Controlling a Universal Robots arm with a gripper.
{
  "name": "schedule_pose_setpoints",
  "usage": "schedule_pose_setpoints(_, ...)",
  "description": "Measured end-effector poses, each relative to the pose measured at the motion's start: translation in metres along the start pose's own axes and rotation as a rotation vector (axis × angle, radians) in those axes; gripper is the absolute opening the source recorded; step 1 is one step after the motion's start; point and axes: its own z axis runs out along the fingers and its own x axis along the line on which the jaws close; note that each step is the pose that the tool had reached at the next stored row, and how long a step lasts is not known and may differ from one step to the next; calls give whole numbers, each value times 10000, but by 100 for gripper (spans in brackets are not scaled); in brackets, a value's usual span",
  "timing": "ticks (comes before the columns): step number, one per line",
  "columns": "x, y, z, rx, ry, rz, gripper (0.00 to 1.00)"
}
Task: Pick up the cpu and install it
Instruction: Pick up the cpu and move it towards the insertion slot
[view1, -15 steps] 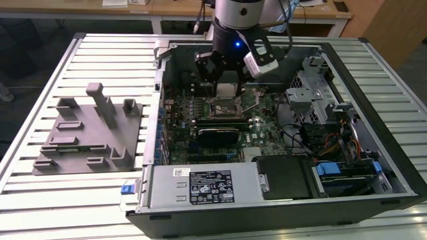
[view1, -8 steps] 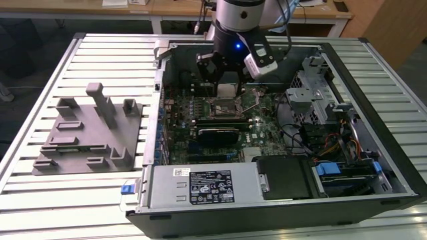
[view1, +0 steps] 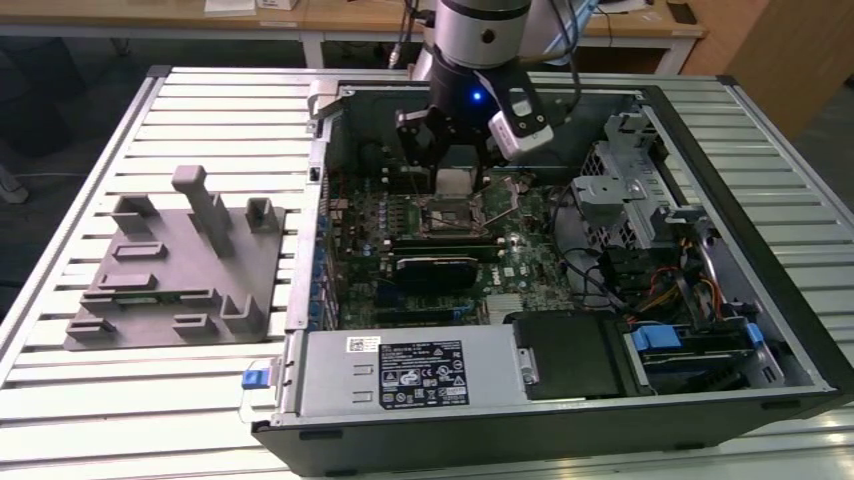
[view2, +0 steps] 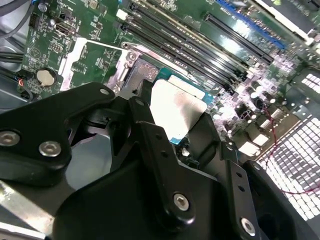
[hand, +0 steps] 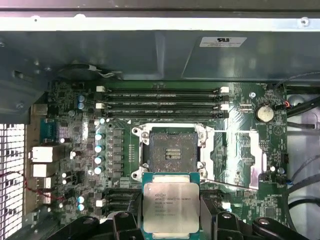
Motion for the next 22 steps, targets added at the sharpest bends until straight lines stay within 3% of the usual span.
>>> schedule_pose_setpoints(22, -53, 128, 194, 0, 27, 1, 54)
